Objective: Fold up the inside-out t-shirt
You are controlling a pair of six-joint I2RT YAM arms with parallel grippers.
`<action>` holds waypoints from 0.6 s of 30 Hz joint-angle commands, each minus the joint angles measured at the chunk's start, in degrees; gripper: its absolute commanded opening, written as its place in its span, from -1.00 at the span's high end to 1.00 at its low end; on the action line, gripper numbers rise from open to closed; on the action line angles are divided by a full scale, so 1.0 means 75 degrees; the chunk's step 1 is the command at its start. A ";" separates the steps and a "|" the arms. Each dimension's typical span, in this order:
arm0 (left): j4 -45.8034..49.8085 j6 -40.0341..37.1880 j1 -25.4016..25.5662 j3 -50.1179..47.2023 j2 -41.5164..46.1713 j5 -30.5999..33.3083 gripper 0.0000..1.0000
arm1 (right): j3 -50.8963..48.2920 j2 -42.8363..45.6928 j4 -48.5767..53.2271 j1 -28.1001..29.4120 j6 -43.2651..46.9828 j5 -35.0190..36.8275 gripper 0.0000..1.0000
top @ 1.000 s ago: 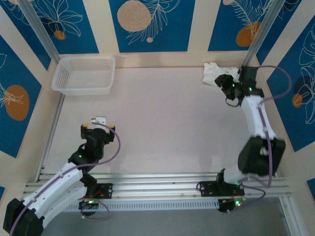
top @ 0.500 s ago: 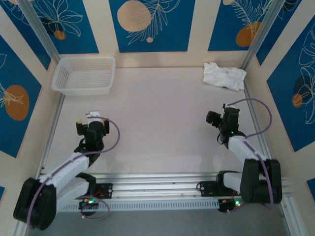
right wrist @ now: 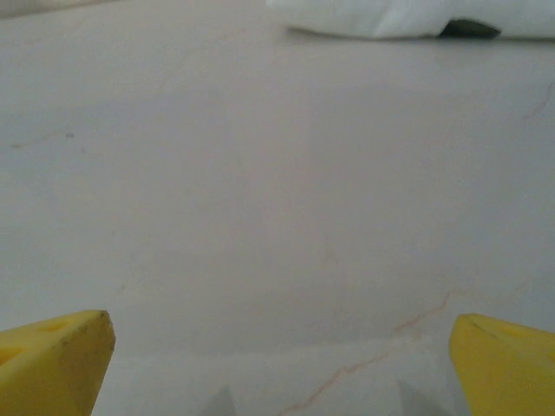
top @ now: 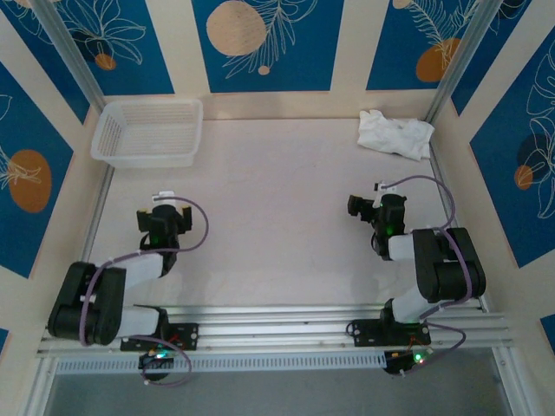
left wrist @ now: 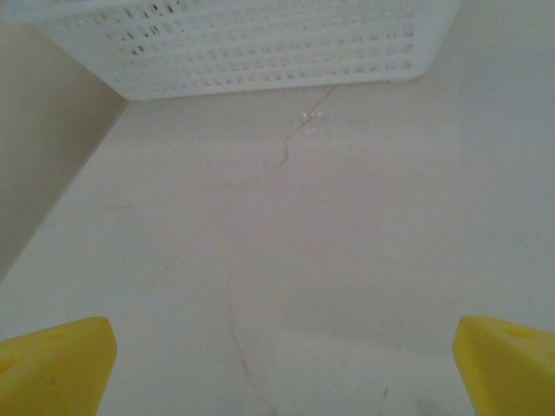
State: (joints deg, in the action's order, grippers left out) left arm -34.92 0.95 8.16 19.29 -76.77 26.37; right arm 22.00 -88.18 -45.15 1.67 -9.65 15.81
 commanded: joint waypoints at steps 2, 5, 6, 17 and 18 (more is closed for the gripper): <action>-0.1056 0.0247 -0.0621 0.0587 -0.0919 -0.1443 -0.99 | 0.0044 0.0127 -0.0525 0.0049 0.0197 0.0185 -0.99; -0.2580 -0.0248 -0.0541 0.0224 -0.1691 -0.2360 -1.00 | 0.0043 0.0120 -0.0553 0.0094 0.0233 0.0224 -0.99; -0.2420 -0.0226 -0.0539 0.0206 -0.1548 -0.2427 -1.00 | 0.0048 0.0131 -0.0512 0.0088 0.0226 0.0228 -0.98; -0.1930 -0.0286 -0.0491 0.0375 -0.1488 -0.2392 -1.00 | 0.0050 0.0121 -0.0511 0.0064 0.0221 0.0198 -0.98; -0.1876 -0.0318 -0.0491 0.0409 -0.1484 -0.2502 -1.00 | 0.0053 0.0124 -0.0511 0.0069 0.0223 0.0197 -0.99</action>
State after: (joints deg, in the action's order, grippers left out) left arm -47.57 -0.34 4.25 21.91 -88.29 10.20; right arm 22.00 -88.16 -46.35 2.13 -9.30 16.14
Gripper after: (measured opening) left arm 0.998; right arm 0.993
